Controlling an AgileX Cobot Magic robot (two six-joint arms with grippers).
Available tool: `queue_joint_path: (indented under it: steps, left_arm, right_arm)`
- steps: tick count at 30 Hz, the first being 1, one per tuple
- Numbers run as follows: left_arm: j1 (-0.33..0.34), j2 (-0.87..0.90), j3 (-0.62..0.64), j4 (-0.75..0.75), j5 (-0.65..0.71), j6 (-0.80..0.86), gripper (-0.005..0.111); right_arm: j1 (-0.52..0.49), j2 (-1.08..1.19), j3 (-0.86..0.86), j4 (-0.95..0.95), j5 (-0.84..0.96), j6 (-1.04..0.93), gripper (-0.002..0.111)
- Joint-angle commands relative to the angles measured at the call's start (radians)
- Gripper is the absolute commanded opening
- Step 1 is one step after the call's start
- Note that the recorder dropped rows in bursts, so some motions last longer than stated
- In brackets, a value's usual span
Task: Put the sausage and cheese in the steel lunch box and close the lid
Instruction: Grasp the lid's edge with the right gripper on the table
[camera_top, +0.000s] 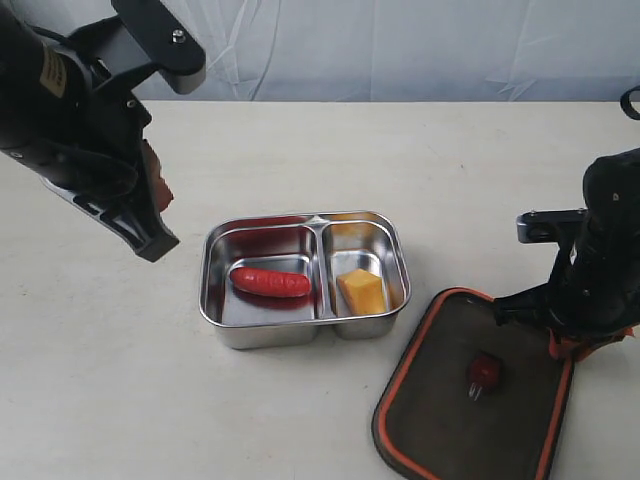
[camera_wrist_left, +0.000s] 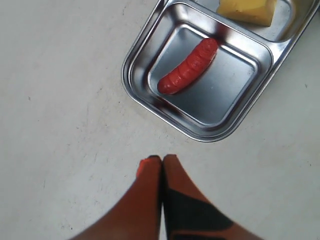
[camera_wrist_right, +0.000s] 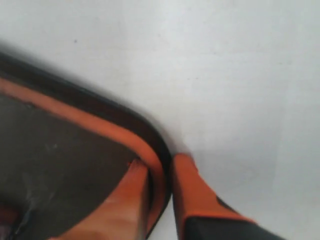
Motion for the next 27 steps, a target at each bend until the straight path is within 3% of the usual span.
queue_joint_path:
  steps: [1,27]
  left_arm:
    - [-0.001,-0.009,0.003,-0.034,0.021,-0.009,0.000]
    - [-0.001,-0.009,0.003,-0.104,-0.005,-0.009,0.000]
  right_arm:
    - [-0.004,0.026,0.010,-0.033,0.035,0.015,0.000]
    - [-0.004,-0.139,0.010,-0.079,0.086,0.052,0.000]
